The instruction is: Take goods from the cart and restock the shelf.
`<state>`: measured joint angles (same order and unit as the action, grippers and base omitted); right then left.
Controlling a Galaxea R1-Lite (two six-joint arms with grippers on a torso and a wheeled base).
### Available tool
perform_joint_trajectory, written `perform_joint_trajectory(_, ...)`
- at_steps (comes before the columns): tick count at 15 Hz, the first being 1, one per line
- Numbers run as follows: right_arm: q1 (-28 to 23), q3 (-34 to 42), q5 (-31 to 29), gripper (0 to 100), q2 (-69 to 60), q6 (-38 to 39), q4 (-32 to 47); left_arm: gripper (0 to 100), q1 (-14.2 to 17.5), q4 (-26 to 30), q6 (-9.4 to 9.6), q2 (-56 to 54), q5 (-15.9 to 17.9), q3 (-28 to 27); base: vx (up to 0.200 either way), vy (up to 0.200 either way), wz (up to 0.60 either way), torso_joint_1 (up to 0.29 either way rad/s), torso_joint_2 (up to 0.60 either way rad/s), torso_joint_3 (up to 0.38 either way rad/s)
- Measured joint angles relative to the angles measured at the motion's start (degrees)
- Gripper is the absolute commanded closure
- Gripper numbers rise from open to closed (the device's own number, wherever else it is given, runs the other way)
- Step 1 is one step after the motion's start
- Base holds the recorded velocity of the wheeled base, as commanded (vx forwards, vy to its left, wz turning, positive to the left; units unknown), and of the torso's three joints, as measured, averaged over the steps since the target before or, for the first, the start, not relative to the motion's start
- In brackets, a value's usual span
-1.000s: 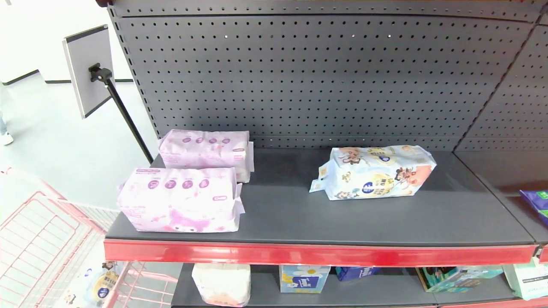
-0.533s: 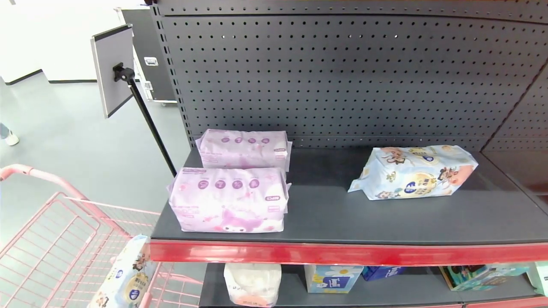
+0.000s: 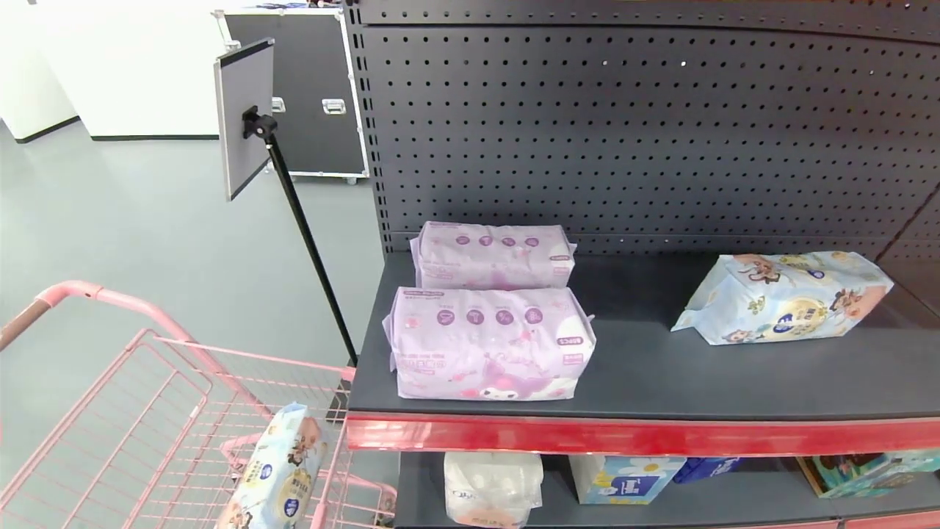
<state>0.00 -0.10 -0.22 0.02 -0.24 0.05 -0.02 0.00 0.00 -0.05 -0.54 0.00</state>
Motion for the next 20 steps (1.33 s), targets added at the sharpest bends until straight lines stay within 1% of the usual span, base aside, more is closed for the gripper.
perform_joint_trajectory(2, 0.1, 0.0, 0.0, 0, 0.0, 0.0, 0.0, 0, 0.0, 0.0, 0.0, 0.0, 0.0, 0.0, 0.0, 0.0, 0.0, 0.0, 0.0, 0.0)
perform_joint_trajectory(5, 0.0, 0.0, 0.0, 0, 0.0, 0.0, 0.0, 0, 0.0, 0.0, 0.0, 0.0, 0.0, 0.0, -0.2, 0.0, 0.0, 0.001, 0.0, -0.001)
perform_joint_trajectory(10, 0.1, 0.0, 0.0, 0, 0.0, 0.0, 0.0, 0, 0.0, 0.0, 0.0, 0.0, 0.0, 0.0, 0.0, 0.0, 0.0, 0.0, 0.0, 0.0)
perform_joint_trajectory(16, 0.0, 0.0, 0.0, 0, 0.0, 0.1, 0.0, 0, 0.0, 0.0, 0.07, 0.0, 0.0, 0.0, 0.0, 0.2, 0.0, 0.007, 0.0, 0.0)
perform_joint_trajectory(20, 0.0, 0.0, 0.0, 0, 0.0, 0.1, 0.0, 0, 0.0, 0.0, 0.1, 0.0, 0.0, 0.0, 0.0, 0.0, 0.0, 0.0, 0.0, 0.0)
